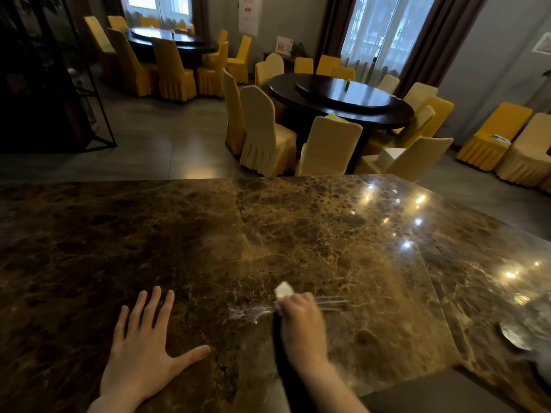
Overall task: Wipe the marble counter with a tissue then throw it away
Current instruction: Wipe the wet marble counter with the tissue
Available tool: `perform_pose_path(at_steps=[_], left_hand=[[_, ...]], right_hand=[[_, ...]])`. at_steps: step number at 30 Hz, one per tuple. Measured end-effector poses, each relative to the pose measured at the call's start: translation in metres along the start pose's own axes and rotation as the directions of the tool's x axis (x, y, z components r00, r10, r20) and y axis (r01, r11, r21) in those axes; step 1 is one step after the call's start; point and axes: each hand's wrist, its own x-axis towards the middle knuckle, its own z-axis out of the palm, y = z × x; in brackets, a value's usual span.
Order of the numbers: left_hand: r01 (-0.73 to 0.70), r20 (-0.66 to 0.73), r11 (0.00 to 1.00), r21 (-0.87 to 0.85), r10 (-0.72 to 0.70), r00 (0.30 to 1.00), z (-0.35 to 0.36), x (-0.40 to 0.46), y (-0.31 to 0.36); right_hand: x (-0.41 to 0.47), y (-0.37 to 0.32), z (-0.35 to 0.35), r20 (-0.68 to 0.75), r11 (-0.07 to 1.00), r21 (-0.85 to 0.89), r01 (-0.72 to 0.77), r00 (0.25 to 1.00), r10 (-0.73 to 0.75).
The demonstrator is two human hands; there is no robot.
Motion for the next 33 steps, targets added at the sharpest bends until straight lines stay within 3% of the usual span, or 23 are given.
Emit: perform_pose_path(at_steps=[3,5,8,13,16,20,25,27,31,33], left_hand=[[-0.004,0.009,1.0,-0.019,0.004,1.0,-0.003,-0.002,0.001],[-0.005,0.007,1.0,-0.014,0.005,1.0,-0.004,-0.001,0.002],[-0.002,0.024,1.0,0.01,0.002,1.0,-0.004,0.0,0.001],[-0.006,0.007,1.0,-0.011,0.006,1.0,-0.001,0.001,0.0],[-0.012,0.0,1.0,-0.022,0.012,1.0,-0.001,0.0,0.0],[-0.007,-0.019,1.0,-0.018,0.006,1.0,0.001,0.001,-0.002],[0.005,-0.045,1.0,-0.021,-0.006,0.999,0.001,-0.002,-0.012],[0.0,-0.045,0.999,-0.042,-0.002,0.999,0.003,-0.003,-0.008],[-0.01,-0.05,0.999,-0.039,0.008,0.999,0.005,0.001,-0.002],[-0.007,-0.049,1.0,-0.026,0.006,0.999,0.006,0.003,-0.002]], right_hand=[[-0.006,-0.018,0.014,0.102,0.987,0.076,0.143,0.983,-0.151],[0.002,-0.005,0.001,-0.013,0.99,0.134,0.032,0.999,-0.031],[0.023,0.039,-0.034,-0.183,0.967,0.148,-0.208,0.955,0.233],[0.041,0.087,-0.063,-0.175,0.9,0.0,-0.436,0.886,0.43],[0.036,0.084,-0.053,-0.049,0.931,-0.078,-0.356,0.934,0.353],[0.024,0.067,-0.038,0.069,0.988,-0.097,-0.123,0.989,0.13],[0.005,0.038,-0.029,0.089,0.989,-0.083,0.125,0.989,-0.118],[0.006,0.049,-0.037,0.045,0.993,-0.059,0.104,0.994,-0.101],[0.011,0.086,-0.058,-0.136,0.98,-0.109,-0.167,0.979,0.152],[0.01,0.086,-0.057,-0.151,0.968,-0.151,-0.202,0.972,0.179]])
